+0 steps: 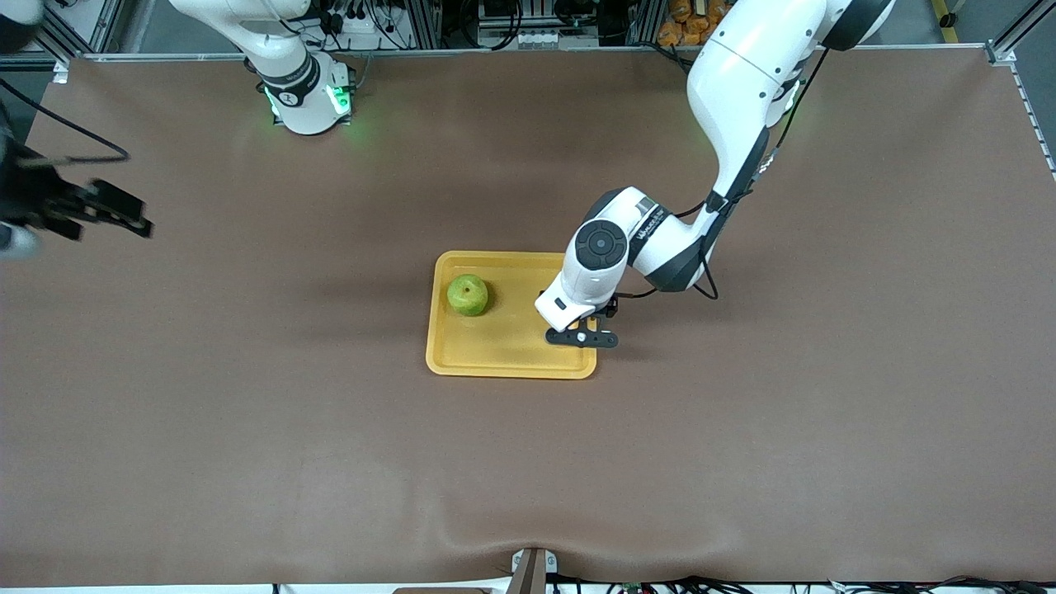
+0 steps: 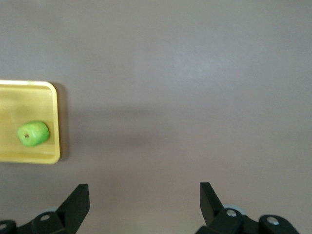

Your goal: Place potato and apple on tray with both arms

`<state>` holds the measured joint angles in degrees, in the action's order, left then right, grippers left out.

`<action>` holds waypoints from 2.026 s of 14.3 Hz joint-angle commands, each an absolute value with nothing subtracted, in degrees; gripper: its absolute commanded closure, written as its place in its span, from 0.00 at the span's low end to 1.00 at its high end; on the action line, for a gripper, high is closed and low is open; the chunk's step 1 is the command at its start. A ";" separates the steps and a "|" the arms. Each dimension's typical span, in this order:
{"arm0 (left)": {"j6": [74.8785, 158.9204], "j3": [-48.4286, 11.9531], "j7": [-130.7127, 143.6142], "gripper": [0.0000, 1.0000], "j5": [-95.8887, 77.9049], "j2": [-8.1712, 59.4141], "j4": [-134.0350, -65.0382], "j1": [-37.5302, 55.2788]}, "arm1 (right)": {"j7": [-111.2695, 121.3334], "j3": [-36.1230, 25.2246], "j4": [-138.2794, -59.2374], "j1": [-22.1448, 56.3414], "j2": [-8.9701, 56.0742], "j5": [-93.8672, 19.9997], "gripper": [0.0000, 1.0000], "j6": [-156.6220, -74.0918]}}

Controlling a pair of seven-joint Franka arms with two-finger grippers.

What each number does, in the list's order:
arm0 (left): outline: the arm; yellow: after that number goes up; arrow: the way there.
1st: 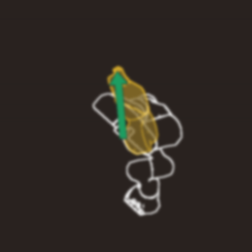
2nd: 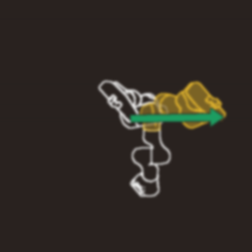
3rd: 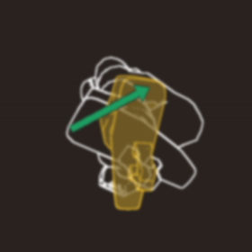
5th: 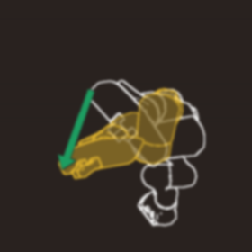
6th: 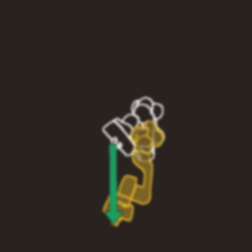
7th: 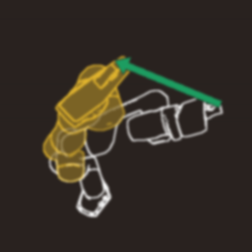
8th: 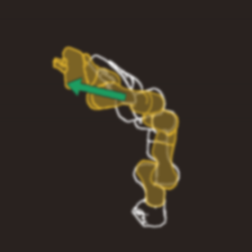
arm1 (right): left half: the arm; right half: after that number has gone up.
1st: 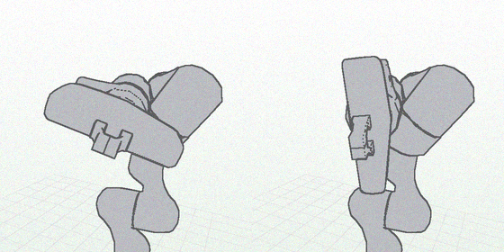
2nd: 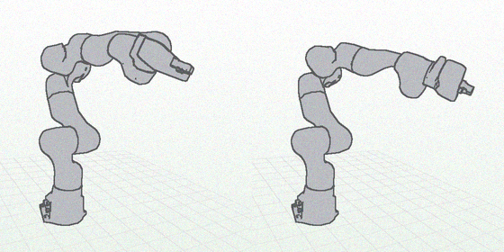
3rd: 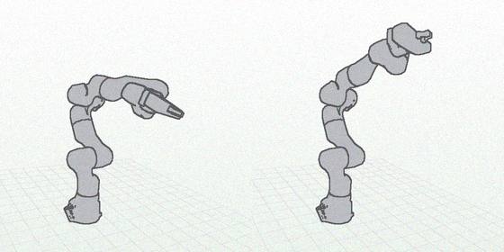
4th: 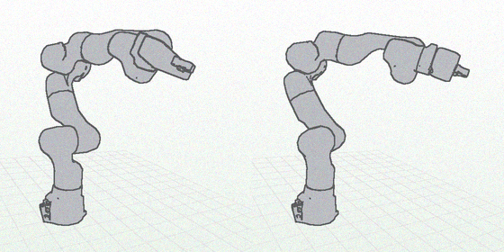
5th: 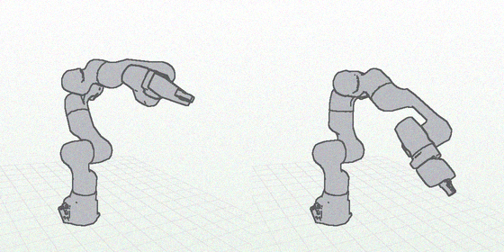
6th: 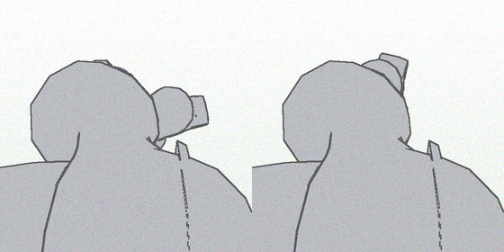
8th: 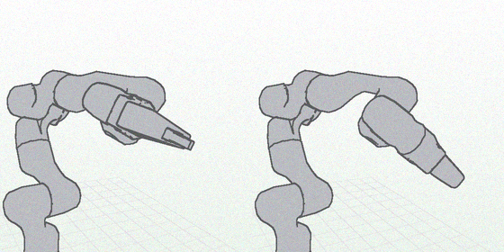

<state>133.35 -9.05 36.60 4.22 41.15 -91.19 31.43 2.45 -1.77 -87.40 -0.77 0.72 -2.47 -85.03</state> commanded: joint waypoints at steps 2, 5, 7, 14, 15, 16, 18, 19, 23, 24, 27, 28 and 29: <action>132.28 -8.35 38.14 0.00 5.45 39.82 -89.82 31.64 | 3.26 -5.27 -87.71 0.79 -1.31 -2.46 0.00 -81.57; 130.35 -8.26 37.62 0.00 5.45 37.10 -89.82 30.33 | 2.29 -5.36 -88.15 -0.17 -3.68 -2.99 0.00 -79.01; 127.20 -8.26 36.83 0.00 5.54 34.03 -89.74 28.05 | 2.29 -5.27 -89.55 -0.53 -4.92 -3.34 0.00 -80.67; 115.06 -8.26 23.58 0.00 5.63 22.95 -89.74 15.66 | 0.09 -4.92 -88.69 -1.41 -4.57 -4.49 0.00 -82.70; 114.18 -8.26 21.38 0.00 5.63 21.55 -89.74 13.82 | -0.43 -4.92 -88.33 -1.41 -4.48 -4.40 0.00 -83.14; 113.04 -8.26 19.44 0.00 5.63 20.05 -89.74 12.23 | -0.35 -4.92 -88.16 -1.41 -4.22 -4.13 0.00 -83.14; 110.75 -8.26 17.85 0.00 5.63 17.50 -89.74 9.59 | -0.09 -5.01 -87.63 -1.76 -4.22 -3.52 0.00 -82.88; 110.13 -8.26 16.88 0.00 5.63 16.10 -89.74 8.19 | -0.09 -5.01 -87.10 -1.84 -4.22 -3.52 0.00 -82.79; 104.60 -8.35 10.29 0.00 5.54 10.56 -89.38 3.53 | -0.09 -5.19 -86.13 -2.37 -4.13 -3.25 0.00 -83.14; 103.11 -8.35 9.59 0.00 5.54 9.50 -89.38 2.91 | -0.09 -5.36 -85.78 -2.46 -4.04 -3.25 0.00 -83.14; 98.10 -8.35 7.30 0.00 5.36 5.64 -89.38 0.97 | -0.09 -5.27 -85.43 -4.65 -4.13 -3.34 0.00 -82.62; 96.95 -8.35 6.51 0.00 5.36 4.76 -89.38 0.01 | -0.09 -5.27 -85.34 -5.44 -4.13 -3.43 0.00 -82.53; 95.55 -8.44 4.50 0.00 5.10 3.62 -89.38 -0.96 | -0.17 -5.27 -85.34 -5.71 -4.22 -3.34 0.00 -82.44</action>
<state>98.05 -7.83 7.33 4.79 6.48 -88.49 0.85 0.50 -5.93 -85.99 -4.03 -3.75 -3.59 -83.29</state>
